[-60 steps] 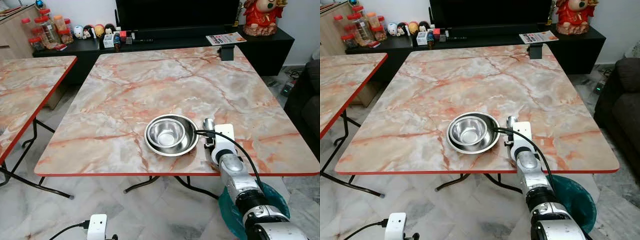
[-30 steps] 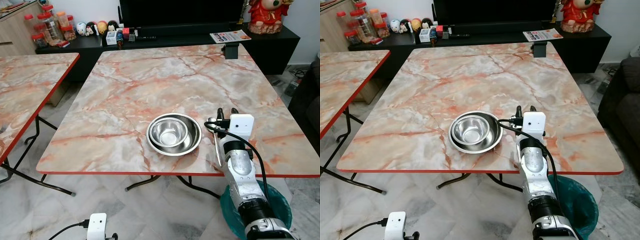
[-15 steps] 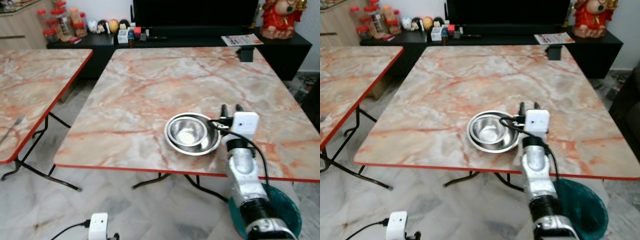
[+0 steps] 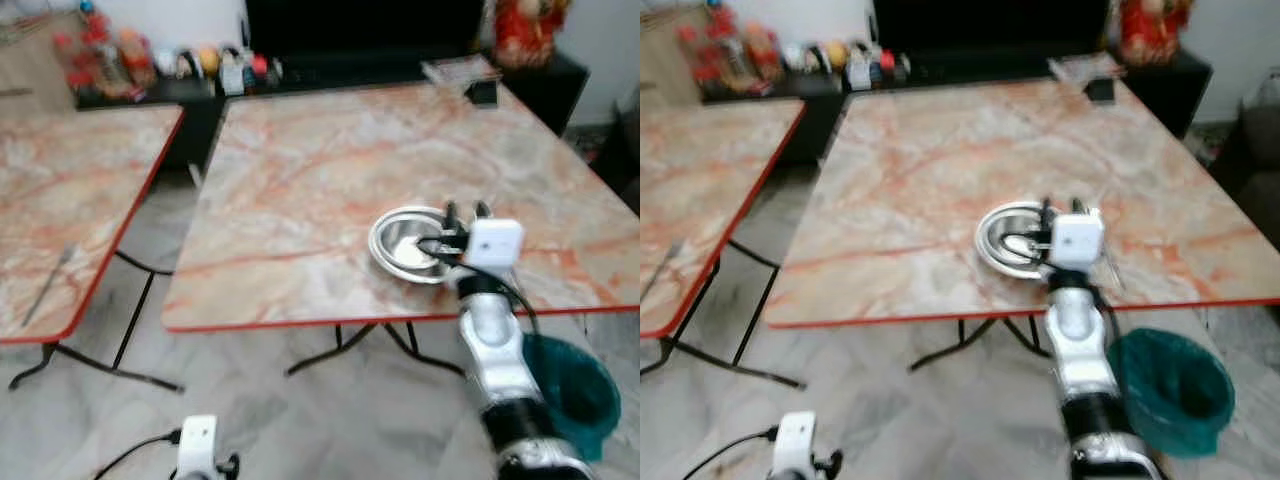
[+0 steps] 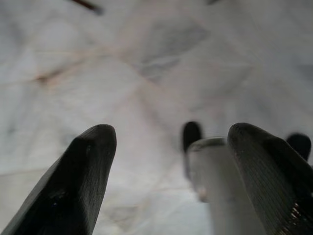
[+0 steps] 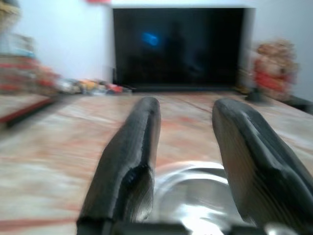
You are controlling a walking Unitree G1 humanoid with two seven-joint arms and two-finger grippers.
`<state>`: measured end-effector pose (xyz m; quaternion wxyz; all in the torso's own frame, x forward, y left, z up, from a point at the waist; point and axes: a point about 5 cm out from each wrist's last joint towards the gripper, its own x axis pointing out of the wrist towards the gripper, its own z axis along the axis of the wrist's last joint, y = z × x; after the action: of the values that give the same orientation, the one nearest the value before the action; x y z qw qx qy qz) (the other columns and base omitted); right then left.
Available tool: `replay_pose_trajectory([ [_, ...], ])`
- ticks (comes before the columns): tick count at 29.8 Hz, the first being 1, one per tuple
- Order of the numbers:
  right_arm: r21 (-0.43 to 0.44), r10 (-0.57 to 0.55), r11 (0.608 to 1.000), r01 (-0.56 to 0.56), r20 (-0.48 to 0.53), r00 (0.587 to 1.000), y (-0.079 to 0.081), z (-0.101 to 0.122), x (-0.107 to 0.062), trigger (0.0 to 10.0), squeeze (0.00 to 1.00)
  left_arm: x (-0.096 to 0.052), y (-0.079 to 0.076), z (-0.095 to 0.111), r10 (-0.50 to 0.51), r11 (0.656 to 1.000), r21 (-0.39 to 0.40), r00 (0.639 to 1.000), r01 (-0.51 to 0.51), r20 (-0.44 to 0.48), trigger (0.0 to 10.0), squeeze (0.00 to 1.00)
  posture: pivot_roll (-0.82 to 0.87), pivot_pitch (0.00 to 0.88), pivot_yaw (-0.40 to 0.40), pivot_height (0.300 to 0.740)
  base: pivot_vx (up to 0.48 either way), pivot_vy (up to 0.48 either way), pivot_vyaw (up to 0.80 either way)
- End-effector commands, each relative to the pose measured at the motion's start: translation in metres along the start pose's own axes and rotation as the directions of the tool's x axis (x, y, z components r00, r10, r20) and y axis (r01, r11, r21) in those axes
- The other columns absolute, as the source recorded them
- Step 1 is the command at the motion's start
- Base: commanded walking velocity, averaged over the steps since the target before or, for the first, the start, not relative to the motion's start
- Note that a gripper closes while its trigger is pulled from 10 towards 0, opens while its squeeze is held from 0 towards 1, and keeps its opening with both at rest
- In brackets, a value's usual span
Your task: Setting the table
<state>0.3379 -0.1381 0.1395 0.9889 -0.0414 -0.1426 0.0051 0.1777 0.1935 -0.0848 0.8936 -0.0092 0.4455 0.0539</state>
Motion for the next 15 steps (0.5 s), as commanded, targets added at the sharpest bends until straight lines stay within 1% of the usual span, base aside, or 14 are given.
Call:
replay_pose_trajectory([
  [1, -0.015, -0.013, 1.0, 0.014, 0.012, 1.0, -0.007, 0.004, 0.0, 10.0, 0.0, 0.0, -0.002, -0.001, -0.003, 1.0, -0.017, 1.0, 0.003, -0.002, 10.0, 0.0, -0.01, 0.026, 0.075, 0.74, 0.0, 0.48, 0.0],
  [2, -0.008, -0.001, 1.0, 0.001, 0.007, 1.0, -0.003, 0.003, -0.004, 10.0, 0.0, 0.0, -0.002, -0.001, -0.002, 1.0, -0.019, 1.0, 0.002, -0.002, 10.0, 0.0, -0.01, 0.027, 0.071, 0.74, 0.0, 0.48, 0.0],
  [5, 0.0, 0.018, 1.0, -0.018, -0.007, 1.0, 0.001, -0.001, -0.011, 10.0, 0.0, 0.0, -0.002, -0.002, -0.001, 1.0, -0.02, 1.0, 0.001, -0.003, 10.0, 0.0, -0.01, 0.028, 0.07, 0.74, 0.0, 0.48, 0.0],
  [6, -0.004, 0.032, 0.999, -0.032, -0.018, 0.999, 0.004, -0.004, -0.017, 10.0, 0.0, 0.0, -0.002, -0.002, -0.001, 1.0, -0.019, 1.0, 0.001, -0.003, 10.0, 0.0, -0.01, 0.03, 0.069, 0.74, 0.0, 0.48, 0.0],
  [9, -0.025, 0.056, 0.998, -0.057, -0.039, 0.998, 0.007, -0.01, -0.025, 10.0, 0.0, 0.0, -0.002, -0.002, -0.001, 1.0, -0.02, 1.0, 0.001, -0.004, 10.0, 0.0, -0.01, 0.032, 0.068, 0.74, 0.0, 0.48, 0.0],
  [10, -0.04, 0.073, 0.996, -0.075, -0.064, 0.995, 0.008, -0.016, -0.033, 10.0, 0.0, 0.0, -0.002, -0.002, -0.001, 1.0, -0.02, 1.0, 0.001, -0.004, 10.0, 0.0, -0.01, 0.032, 0.068, 0.74, 0.0, 0.48, 0.0],
  [11, -0.047, 0.078, 0.996, -0.082, -0.077, 0.994, 0.008, -0.019, -0.036, 10.0, 0.0, 0.0, -0.002, -0.003, -0.001, 1.0, -0.02, 1.0, 0.001, -0.004, 10.0, 0.0, -0.02, 0.035, 0.068, 0.74, 0.0, 0.48, 0.0],
  [13, -0.085, 0.094, 0.991, -0.106, -0.131, 0.987, 0.005, -0.033, -0.05, 10.0, 0.0, -0.001, -0.002, -0.003, -0.002, 1.0, -0.019, 1.0, 0.002, -0.006, 10.0, 0.0, -0.02, 0.035, 0.069, 0.74, 0.0, 0.48, 0.0],
  [15, -0.089, 0.095, 0.99, -0.108, -0.137, 0.986, 0.005, -0.034, -0.051, 10.0, 0.0, -0.001, -0.002, -0.003, -0.002, 1.0, -0.019, 1.0, 0.002, -0.006, 10.0, 0.0, -0.02, 0.036, 0.069, 0.74, 0.0, 0.48, 0.0],
])
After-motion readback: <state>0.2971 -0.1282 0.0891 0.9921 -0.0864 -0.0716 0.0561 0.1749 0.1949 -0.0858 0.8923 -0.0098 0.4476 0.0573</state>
